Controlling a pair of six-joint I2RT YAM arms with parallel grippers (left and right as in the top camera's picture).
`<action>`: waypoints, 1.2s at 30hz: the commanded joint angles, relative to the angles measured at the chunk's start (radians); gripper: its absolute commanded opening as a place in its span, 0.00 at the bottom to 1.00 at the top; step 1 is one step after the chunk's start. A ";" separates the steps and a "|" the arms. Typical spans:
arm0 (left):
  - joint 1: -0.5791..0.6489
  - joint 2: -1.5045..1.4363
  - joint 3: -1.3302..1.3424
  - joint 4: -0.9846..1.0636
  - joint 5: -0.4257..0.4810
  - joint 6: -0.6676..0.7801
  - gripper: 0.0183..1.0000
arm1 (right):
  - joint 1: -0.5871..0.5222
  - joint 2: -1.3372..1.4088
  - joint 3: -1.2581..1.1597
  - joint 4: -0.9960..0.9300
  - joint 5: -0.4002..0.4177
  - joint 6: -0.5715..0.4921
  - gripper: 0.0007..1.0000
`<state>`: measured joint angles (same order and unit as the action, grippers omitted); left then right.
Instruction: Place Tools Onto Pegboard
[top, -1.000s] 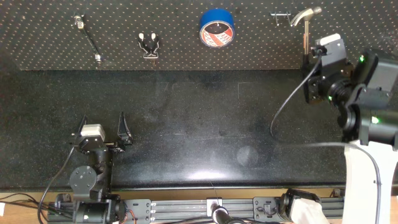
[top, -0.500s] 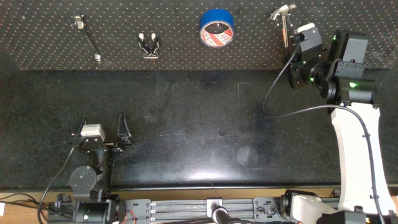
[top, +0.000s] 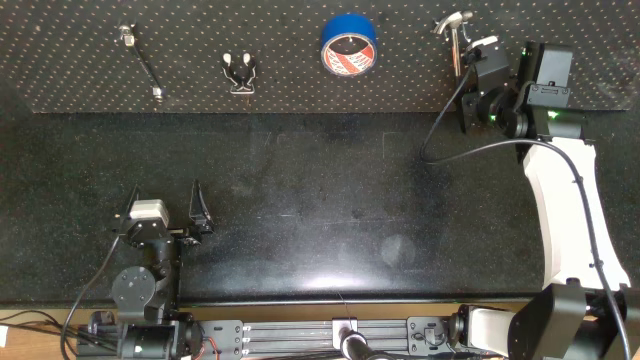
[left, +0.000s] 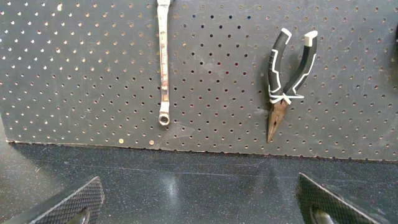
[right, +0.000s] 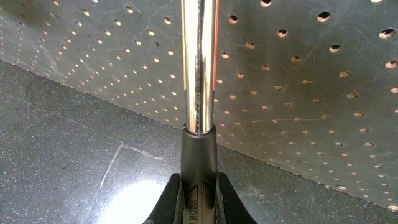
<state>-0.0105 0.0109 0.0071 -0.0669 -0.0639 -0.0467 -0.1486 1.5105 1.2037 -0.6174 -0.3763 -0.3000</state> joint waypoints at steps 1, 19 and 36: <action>-0.005 -0.008 -0.002 -0.005 -0.014 -0.005 1.00 | 0.008 0.016 0.008 0.014 0.002 0.023 0.07; -0.005 -0.008 -0.002 -0.005 -0.014 -0.005 1.00 | 0.002 -0.344 0.008 -0.138 0.099 0.037 1.00; -0.005 -0.008 -0.002 -0.005 -0.014 -0.005 1.00 | 0.100 -1.363 -1.152 0.757 -0.010 0.611 1.00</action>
<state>-0.0105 0.0082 0.0078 -0.0673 -0.0673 -0.0467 -0.0929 0.2371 0.1200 0.1238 -0.3481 0.1944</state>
